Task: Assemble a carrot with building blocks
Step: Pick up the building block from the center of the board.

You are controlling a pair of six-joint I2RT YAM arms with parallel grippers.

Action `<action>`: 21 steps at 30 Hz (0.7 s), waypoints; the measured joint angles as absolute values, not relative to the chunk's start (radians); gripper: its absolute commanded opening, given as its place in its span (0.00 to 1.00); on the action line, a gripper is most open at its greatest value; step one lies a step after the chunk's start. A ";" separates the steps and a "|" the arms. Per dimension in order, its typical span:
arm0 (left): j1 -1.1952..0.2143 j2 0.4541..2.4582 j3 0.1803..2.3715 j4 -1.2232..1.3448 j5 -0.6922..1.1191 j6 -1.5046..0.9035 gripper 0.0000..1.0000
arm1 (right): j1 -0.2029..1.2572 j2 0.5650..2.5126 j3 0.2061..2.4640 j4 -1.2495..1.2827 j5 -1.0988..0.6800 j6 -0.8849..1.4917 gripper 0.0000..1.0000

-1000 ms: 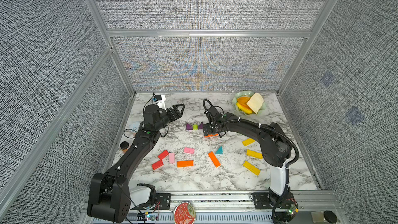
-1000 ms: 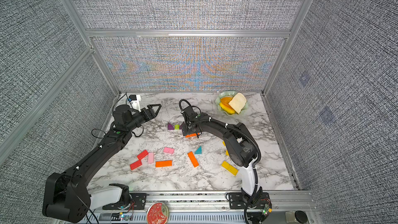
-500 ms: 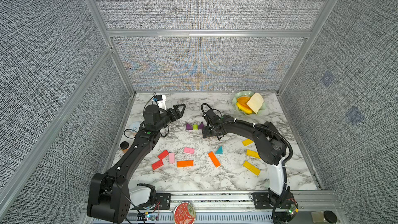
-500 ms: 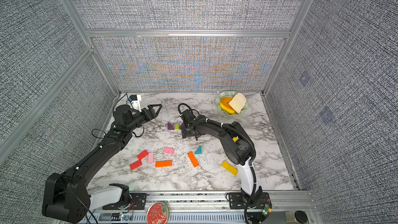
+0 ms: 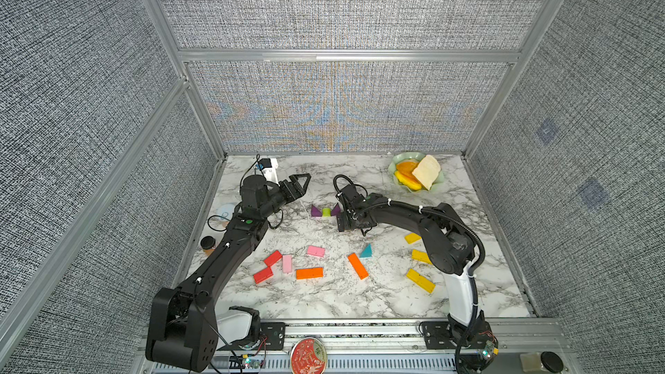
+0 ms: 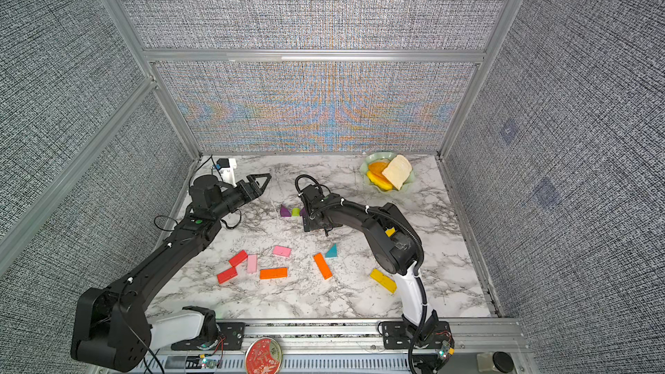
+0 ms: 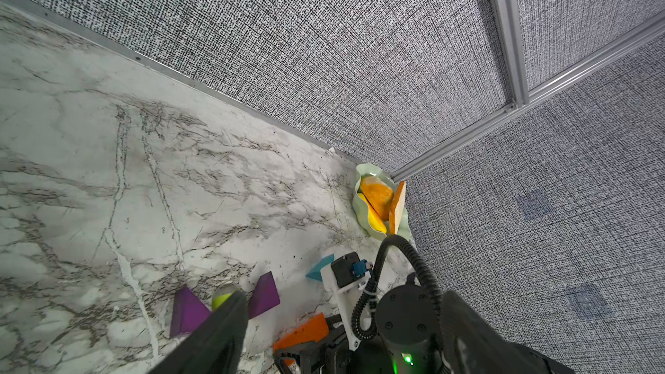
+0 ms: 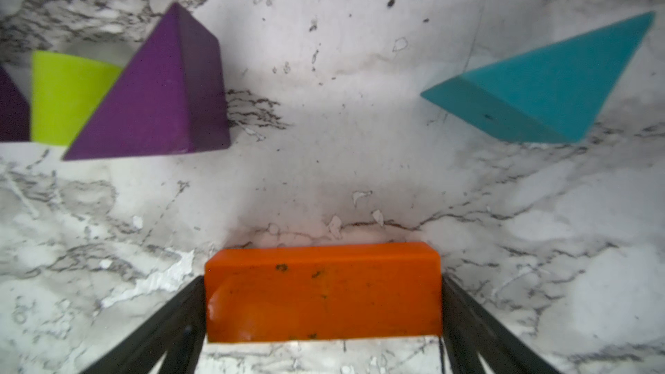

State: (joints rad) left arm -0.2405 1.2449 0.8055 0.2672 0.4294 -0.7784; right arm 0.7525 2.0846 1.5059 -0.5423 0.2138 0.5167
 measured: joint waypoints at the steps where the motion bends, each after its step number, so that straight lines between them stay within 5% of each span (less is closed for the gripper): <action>1: -0.241 1.245 0.805 0.267 0.429 -0.778 0.85 | 0.760 2.081 1.512 -0.547 0.219 0.517 0.94; 21: -0.233 1.201 0.806 0.259 0.385 -0.756 0.85 | 0.912 2.189 1.689 -0.531 0.252 0.645 0.94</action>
State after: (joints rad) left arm -0.2333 1.2007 0.8059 0.2588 0.3851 -0.7555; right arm 0.9119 2.1891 1.6890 -0.5308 0.2516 0.6449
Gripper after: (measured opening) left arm 0.854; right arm 0.942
